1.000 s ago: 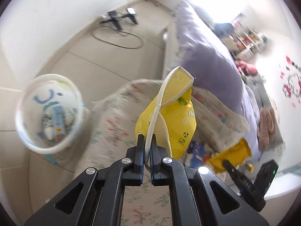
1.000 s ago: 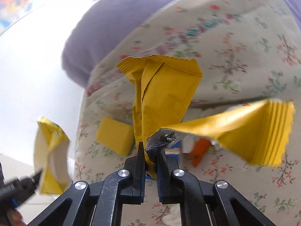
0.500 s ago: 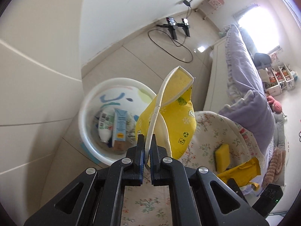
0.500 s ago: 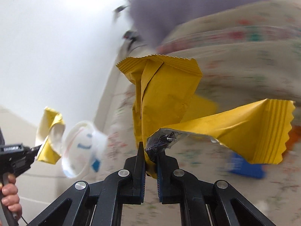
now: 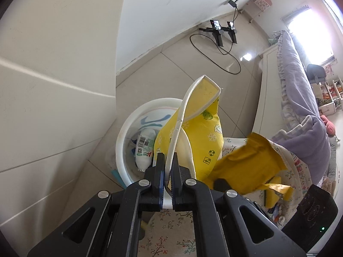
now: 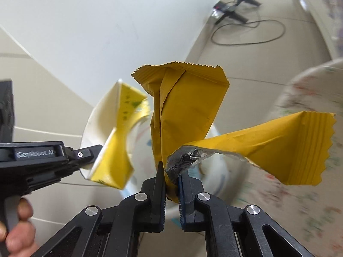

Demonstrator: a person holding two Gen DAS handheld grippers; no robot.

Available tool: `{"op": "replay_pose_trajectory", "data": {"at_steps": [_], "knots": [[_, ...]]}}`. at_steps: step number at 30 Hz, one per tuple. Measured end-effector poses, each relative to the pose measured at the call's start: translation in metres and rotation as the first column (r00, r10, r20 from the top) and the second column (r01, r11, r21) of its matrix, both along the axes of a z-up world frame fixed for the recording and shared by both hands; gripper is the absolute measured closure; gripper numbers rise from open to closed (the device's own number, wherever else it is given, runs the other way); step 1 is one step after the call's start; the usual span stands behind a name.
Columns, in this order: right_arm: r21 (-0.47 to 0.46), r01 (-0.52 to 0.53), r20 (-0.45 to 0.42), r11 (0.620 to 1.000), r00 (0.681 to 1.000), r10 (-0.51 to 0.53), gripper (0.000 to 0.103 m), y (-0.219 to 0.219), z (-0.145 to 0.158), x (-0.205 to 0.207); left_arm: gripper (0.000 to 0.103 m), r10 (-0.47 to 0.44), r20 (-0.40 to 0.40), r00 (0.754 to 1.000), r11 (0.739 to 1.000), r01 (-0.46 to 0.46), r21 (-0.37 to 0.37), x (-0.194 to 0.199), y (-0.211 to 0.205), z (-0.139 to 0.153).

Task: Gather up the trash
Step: 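Carry yellow cup and wrappers to the bucket and release both, then grasp white tissue with left tool while right tool grasps orange peel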

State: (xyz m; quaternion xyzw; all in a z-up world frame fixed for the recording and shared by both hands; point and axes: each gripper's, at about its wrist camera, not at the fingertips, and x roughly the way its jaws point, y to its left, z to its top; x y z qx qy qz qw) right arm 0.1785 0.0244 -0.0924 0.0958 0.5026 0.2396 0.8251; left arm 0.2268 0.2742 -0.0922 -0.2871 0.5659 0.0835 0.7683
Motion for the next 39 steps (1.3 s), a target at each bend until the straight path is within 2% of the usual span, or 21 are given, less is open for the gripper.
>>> {"op": "replay_pose_trajectory", "data": {"at_steps": [4,7,8,10,11,12,14,19,24,28,35,37,39], "knots": [[-0.062,-0.041,-0.018,0.997,0.999,0.04,0.094,0.027,-0.016,0.007,0.098,0.001,-0.008,1.0,1.0,-0.001,0.011,0.002,0.005,-0.004],[-0.072,-0.057,-0.024,0.996,0.998,0.056,0.093,0.034,-0.022,0.008,0.096,0.026,-0.013,1.0,1.0,-0.026,-0.016,0.002,0.01,-0.009],[-0.074,-0.062,-0.027,0.995,0.998,0.06,0.09,0.04,-0.025,0.008,0.092,0.032,-0.018,0.999,0.999,-0.033,-0.03,0.002,0.01,-0.011],[-0.076,-0.076,-0.04,0.994,0.997,0.073,0.087,0.044,-0.031,0.008,0.078,0.042,-0.02,0.999,0.998,-0.043,-0.053,0.001,0.012,-0.013],[-0.074,-0.077,-0.052,0.994,0.996,0.073,0.077,0.043,-0.033,0.008,0.073,0.05,-0.015,0.999,0.997,-0.051,-0.059,0.0,0.012,-0.012],[-0.07,-0.071,-0.061,0.995,0.996,0.067,0.066,0.042,-0.034,0.008,0.073,0.059,-0.007,0.998,0.997,-0.059,-0.058,-0.001,0.013,-0.011],[-0.073,-0.052,-0.054,0.996,0.997,0.048,0.057,0.037,-0.033,0.005,0.073,0.067,0.007,0.998,0.997,-0.067,-0.05,-0.002,0.014,-0.006],[-0.085,-0.035,-0.033,0.996,0.999,0.032,0.056,0.021,-0.025,-0.003,0.073,0.062,0.019,0.998,0.997,-0.061,-0.057,-0.005,0.009,0.0],[-0.07,0.003,-0.013,0.998,1.0,-0.004,0.056,-0.014,-0.005,-0.013,0.073,0.015,0.07,0.997,0.999,-0.013,-0.034,-0.005,-0.012,0.017],[-0.079,0.034,0.006,0.996,0.999,-0.034,0.056,-0.053,0.016,-0.026,0.073,-0.078,0.102,0.992,0.997,0.079,-0.001,0.0,-0.046,0.03],[-0.139,0.14,0.042,0.98,0.99,-0.135,0.052,-0.148,0.065,-0.049,0.073,-0.224,0.129,0.966,0.974,0.227,-0.013,0.005,-0.115,0.037],[-0.156,0.186,0.053,0.97,0.982,-0.18,0.049,-0.18,0.079,-0.058,0.073,-0.27,0.134,0.954,0.963,0.271,0.008,0.006,-0.137,0.04],[-0.161,0.245,0.07,0.956,0.969,-0.237,0.042,-0.216,0.089,-0.07,0.073,-0.317,0.131,0.939,0.948,0.315,0.03,0.007,-0.161,0.04]]}}
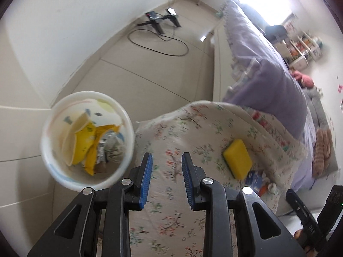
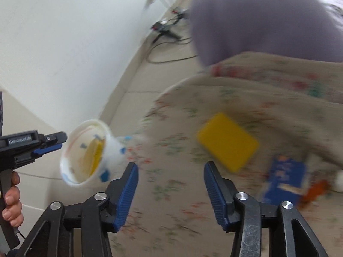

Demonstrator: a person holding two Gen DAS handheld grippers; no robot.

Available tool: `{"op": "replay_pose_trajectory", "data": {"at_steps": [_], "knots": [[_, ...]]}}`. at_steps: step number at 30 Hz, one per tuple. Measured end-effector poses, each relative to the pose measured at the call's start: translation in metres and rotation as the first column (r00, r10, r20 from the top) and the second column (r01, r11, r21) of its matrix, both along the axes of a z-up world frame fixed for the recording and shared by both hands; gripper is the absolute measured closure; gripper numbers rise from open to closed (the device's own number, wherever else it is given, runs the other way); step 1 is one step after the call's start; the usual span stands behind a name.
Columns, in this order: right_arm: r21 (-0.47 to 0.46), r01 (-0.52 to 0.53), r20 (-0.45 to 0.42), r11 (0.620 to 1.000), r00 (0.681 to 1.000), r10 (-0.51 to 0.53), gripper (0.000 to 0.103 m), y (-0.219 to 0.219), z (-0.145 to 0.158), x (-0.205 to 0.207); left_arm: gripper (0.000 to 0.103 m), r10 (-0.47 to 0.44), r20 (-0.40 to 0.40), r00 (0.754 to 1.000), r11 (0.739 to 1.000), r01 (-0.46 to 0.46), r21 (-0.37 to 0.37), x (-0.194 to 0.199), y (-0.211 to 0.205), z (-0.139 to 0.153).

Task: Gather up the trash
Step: 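Grasp white tissue with left tool while right tool grasps orange peel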

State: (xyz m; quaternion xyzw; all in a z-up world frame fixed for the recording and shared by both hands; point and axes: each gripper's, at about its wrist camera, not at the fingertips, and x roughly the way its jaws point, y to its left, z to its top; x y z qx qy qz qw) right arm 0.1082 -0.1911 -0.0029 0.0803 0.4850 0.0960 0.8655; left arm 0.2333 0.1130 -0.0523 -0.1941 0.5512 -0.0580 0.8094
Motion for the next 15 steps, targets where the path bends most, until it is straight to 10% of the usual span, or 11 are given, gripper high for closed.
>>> {"op": "replay_pose_trajectory", "data": {"at_steps": [9,15], "knots": [[-0.081,0.26,-0.128,0.962,0.955,-0.269,0.036,-0.115,-0.043,-0.019,0.065,-0.17,-0.019,0.985,0.985,0.17,-0.013,-0.006,-0.091,-0.007],[0.024,0.415,-0.256,0.909,0.882,-0.396,0.036,-0.17,-0.07,-0.017,0.061,-0.403,-0.042,0.914,0.911,0.405,0.074,-0.048,-0.189,-0.025]]}}
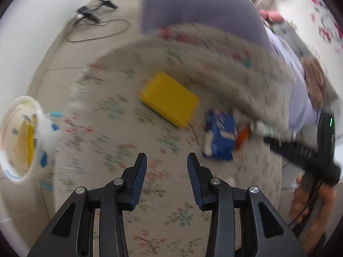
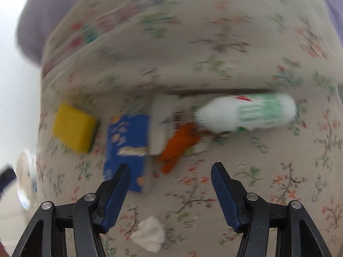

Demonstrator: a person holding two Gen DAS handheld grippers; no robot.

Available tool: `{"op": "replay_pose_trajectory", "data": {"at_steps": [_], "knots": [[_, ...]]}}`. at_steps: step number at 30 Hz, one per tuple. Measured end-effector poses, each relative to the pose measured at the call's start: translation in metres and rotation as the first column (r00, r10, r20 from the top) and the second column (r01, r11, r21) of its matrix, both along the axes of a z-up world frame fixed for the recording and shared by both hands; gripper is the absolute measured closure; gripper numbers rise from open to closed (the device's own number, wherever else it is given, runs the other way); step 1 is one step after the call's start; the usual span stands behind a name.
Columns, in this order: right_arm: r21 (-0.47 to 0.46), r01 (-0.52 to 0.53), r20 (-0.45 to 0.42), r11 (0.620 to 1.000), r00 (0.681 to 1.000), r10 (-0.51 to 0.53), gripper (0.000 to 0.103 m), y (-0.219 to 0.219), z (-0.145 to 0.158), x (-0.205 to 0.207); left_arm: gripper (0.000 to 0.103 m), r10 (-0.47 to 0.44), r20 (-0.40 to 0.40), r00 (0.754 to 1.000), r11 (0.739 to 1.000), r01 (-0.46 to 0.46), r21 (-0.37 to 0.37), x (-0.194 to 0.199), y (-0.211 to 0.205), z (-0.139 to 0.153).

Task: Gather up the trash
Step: 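Grasp white tissue with left tool while right tool grasps orange peel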

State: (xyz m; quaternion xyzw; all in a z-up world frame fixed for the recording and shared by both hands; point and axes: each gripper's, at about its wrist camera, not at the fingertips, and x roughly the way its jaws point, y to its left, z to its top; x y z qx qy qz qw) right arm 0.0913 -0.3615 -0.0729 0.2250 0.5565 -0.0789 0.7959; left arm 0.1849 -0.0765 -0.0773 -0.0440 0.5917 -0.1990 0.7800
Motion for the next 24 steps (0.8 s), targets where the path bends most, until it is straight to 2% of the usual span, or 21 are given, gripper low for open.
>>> {"op": "replay_pose_trajectory", "data": {"at_steps": [3,5,8,11,13,14,15,19,24], "knots": [[0.026,0.046,-0.002,0.999,0.999,-0.046,0.036,-0.017,0.0,-0.002,0.061,-0.124,-0.047,0.991,0.992,0.125,0.022,-0.025,-0.047,-0.022],[0.006,0.048,-0.001,0.999,0.999,-0.048,0.036,-0.019,0.003,-0.003,0.061,-0.186,-0.055,0.981,0.981,0.189,0.052,-0.038,-0.071,-0.033],[0.0,0.044,-0.006,0.999,0.999,-0.044,0.036,-0.024,0.003,-0.006,0.061,-0.233,-0.059,0.971,0.971,0.236,0.046,-0.05,-0.096,-0.045],[0.006,0.038,0.001,0.999,0.999,-0.038,0.036,-0.032,0.002,-0.009,0.061,-0.227,-0.056,0.972,0.973,0.229,0.03,-0.052,-0.107,-0.053],[0.004,0.036,0.003,0.999,0.999,-0.036,0.036,-0.035,0.002,-0.01,0.063,-0.23,-0.061,0.971,0.971,0.233,0.051,-0.053,-0.111,-0.062],[0.003,0.04,0.001,0.999,0.999,-0.04,0.036,-0.041,0.002,-0.015,0.078,-0.236,-0.065,0.97,0.969,0.24,0.061,-0.052,-0.113,-0.066],[0.006,0.047,-0.003,0.999,0.999,-0.047,0.036,-0.043,0.0,-0.015,0.089,-0.238,-0.053,0.97,0.969,0.241,0.054,-0.051,-0.114,-0.066],[0.045,0.087,-0.018,0.995,0.996,-0.086,0.036,-0.059,-0.003,-0.018,0.092,-0.204,-0.048,0.978,0.979,0.205,0.013,-0.045,-0.1,-0.059],[0.084,0.091,-0.011,0.992,0.996,-0.091,0.036,-0.059,-0.006,-0.013,0.092,-0.163,-0.048,0.985,0.986,0.161,-0.045,-0.039,-0.076,-0.043]]}}
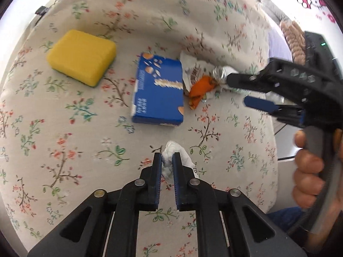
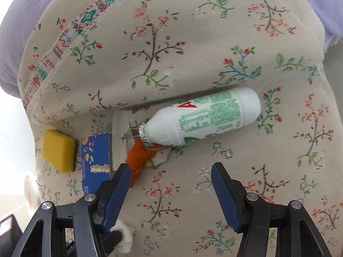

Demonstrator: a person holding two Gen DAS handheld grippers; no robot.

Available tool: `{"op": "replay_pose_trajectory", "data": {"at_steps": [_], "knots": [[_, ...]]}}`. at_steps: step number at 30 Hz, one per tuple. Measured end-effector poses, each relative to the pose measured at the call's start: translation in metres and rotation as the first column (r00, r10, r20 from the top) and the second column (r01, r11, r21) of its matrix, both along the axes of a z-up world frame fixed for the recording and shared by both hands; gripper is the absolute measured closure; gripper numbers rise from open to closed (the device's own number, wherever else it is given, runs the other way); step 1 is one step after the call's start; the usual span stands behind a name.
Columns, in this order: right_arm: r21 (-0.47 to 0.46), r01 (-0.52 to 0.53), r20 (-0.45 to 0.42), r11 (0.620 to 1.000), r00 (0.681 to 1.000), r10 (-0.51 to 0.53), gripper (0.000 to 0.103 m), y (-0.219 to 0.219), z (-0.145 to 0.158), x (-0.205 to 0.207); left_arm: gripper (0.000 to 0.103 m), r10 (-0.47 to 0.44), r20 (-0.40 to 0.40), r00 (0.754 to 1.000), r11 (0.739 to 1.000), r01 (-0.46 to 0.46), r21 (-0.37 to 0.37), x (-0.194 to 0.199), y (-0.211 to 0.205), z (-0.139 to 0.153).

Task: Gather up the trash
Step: 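Grasp white tissue with left tool while right tool grasps orange peel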

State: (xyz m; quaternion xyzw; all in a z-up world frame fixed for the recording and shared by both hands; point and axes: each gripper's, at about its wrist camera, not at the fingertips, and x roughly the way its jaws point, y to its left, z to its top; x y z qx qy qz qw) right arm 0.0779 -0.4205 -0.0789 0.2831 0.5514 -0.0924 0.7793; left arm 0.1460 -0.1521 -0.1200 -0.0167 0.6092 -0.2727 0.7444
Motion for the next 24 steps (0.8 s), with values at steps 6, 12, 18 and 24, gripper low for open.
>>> {"op": "replay_pose_trajectory", "data": {"at_steps": [6,12,18,24], "knots": [[0.023,-0.035,0.002,0.999,0.999,0.035,0.036,0.016,-0.01,0.014,0.092,0.048,0.009,0.999,0.999,-0.048,-0.023,0.004,0.023,0.013],[0.035,-0.026,-0.026,0.999,0.999,0.027,0.036,0.032,-0.029,0.03,0.092,0.062,0.02,0.998,0.998,-0.062,-0.028,0.008,0.038,0.02],[0.017,0.018,-0.024,1.0,1.0,-0.018,0.078,0.036,-0.039,0.037,0.092,0.079,0.027,0.997,0.996,-0.078,-0.04,0.01,0.052,0.028],[0.025,0.033,0.051,0.999,0.998,-0.035,0.085,0.042,-0.011,0.02,0.092,0.09,0.028,0.996,0.994,-0.088,-0.068,0.01,0.07,0.038]]}}
